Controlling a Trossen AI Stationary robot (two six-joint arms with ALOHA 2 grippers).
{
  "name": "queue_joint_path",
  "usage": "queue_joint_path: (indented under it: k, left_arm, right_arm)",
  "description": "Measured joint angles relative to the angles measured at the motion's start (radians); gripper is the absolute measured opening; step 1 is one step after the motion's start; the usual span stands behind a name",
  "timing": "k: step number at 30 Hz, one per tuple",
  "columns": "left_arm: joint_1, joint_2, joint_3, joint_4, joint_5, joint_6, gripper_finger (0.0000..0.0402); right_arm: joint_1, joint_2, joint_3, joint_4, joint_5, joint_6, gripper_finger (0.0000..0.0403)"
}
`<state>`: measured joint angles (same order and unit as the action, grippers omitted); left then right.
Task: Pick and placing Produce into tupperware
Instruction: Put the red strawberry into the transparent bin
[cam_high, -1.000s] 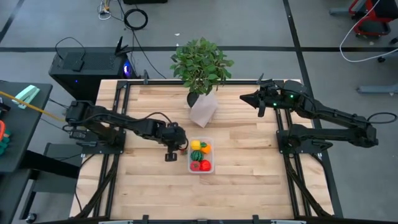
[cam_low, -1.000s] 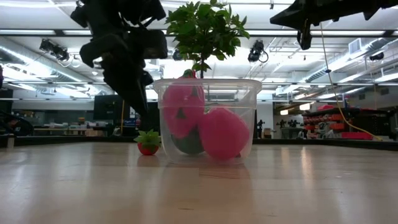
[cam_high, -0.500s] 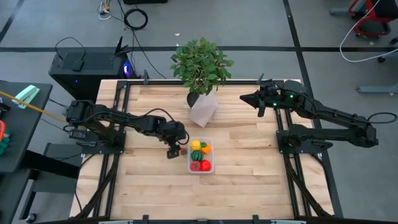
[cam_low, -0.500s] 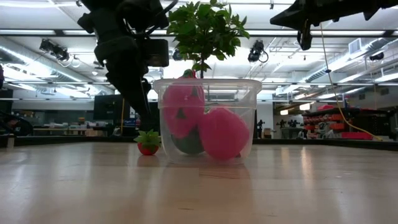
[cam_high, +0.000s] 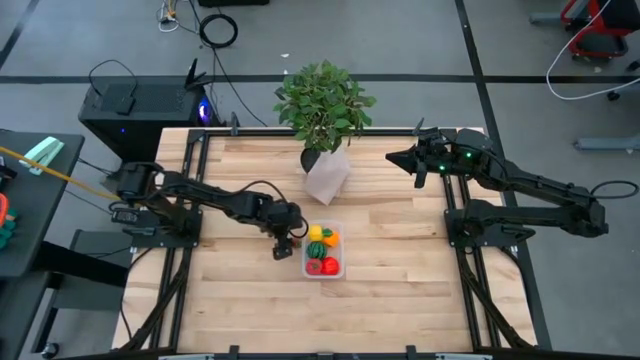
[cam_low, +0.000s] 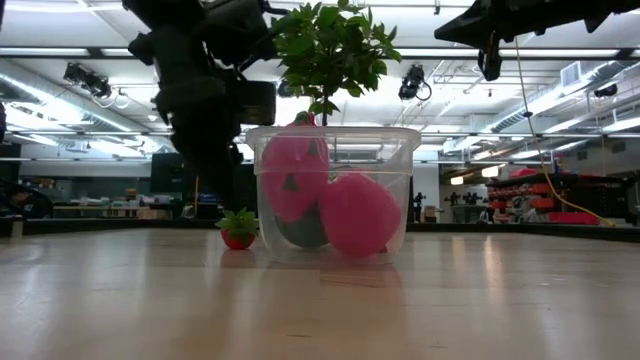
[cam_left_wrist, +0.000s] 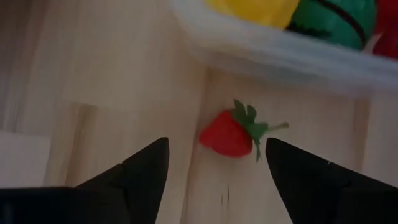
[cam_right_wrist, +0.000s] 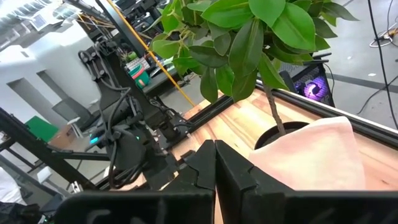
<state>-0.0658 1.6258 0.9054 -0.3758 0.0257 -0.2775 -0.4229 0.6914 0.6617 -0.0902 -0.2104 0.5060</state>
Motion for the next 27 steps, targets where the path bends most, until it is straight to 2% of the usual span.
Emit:
queue_joint_path:
  k: [6,14,27]
  left_arm:
    - [-0.001,0.021,0.001,0.06,0.012,0.0,0.0277]
    - [-0.011,0.037,0.0,0.058,0.052,-0.006,0.028]
    - [-0.012,0.078,0.0,0.089,0.058,-0.053,0.0333]
  right_arm:
    - [0.0,0.0,0.0,0.0,0.0,0.0,0.001]
    - [0.0,0.0,0.0,-0.002,0.0,0.0,0.0007]
    - [0.0,0.0,0.0,-0.004,0.0,-0.001,0.0008]
